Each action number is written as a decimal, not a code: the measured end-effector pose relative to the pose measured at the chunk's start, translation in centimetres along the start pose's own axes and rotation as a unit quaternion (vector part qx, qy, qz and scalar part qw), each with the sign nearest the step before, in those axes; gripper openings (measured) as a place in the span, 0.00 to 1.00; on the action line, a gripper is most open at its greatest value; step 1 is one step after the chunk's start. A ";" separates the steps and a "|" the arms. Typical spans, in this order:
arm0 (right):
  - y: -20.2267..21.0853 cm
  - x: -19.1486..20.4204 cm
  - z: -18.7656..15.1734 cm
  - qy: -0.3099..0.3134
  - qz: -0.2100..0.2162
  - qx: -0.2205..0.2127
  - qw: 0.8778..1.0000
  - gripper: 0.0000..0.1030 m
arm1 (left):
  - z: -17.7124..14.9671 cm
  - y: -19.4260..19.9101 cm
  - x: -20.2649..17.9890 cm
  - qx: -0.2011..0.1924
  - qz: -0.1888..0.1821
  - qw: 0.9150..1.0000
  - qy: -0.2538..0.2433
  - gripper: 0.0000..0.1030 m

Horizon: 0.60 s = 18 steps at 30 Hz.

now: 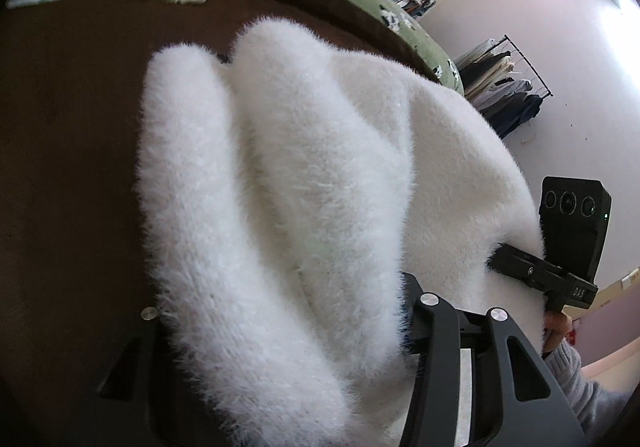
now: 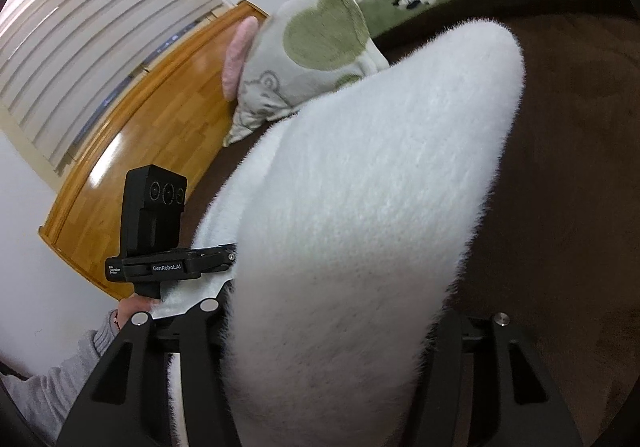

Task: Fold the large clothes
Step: 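Lift the folded cardigan with both grippers and carry it to the clothes stack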

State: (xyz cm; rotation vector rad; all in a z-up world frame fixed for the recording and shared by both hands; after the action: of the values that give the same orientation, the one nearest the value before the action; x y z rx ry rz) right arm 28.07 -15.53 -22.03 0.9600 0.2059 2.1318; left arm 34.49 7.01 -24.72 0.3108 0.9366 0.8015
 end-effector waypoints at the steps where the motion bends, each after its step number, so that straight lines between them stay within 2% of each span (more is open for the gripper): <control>1: 0.7 0.7 0.4 0.004 0.003 -0.003 1.000 0.52 | 0.3 0.6 -0.7 -0.004 0.002 1.000 -0.004 0.48; 9: 5.7 5.4 2.4 0.028 0.016 -0.025 0.999 0.52 | 1.3 6.5 -4.4 -0.033 0.016 0.999 -0.031 0.48; 18: 11.4 8.7 0.6 0.025 0.024 -0.038 0.999 0.52 | -1.3 10.9 -8.6 -0.037 0.028 0.998 -0.049 0.48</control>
State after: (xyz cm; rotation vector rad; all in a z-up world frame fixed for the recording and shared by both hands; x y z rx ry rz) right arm 18.15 -17.28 -11.76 0.8760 0.1274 2.1931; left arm 25.33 7.97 -14.22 0.3105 0.8081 0.8636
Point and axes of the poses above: each gripper's, at about its wrist camera, not at the fingertips, and y roughly against the way its jaws point, x to its left, z to its top, the point moved 3 cm from there along -y, roughly the way its jaws point, and after that the axes turned 12 degrees about -x, right-handed, at the moved point
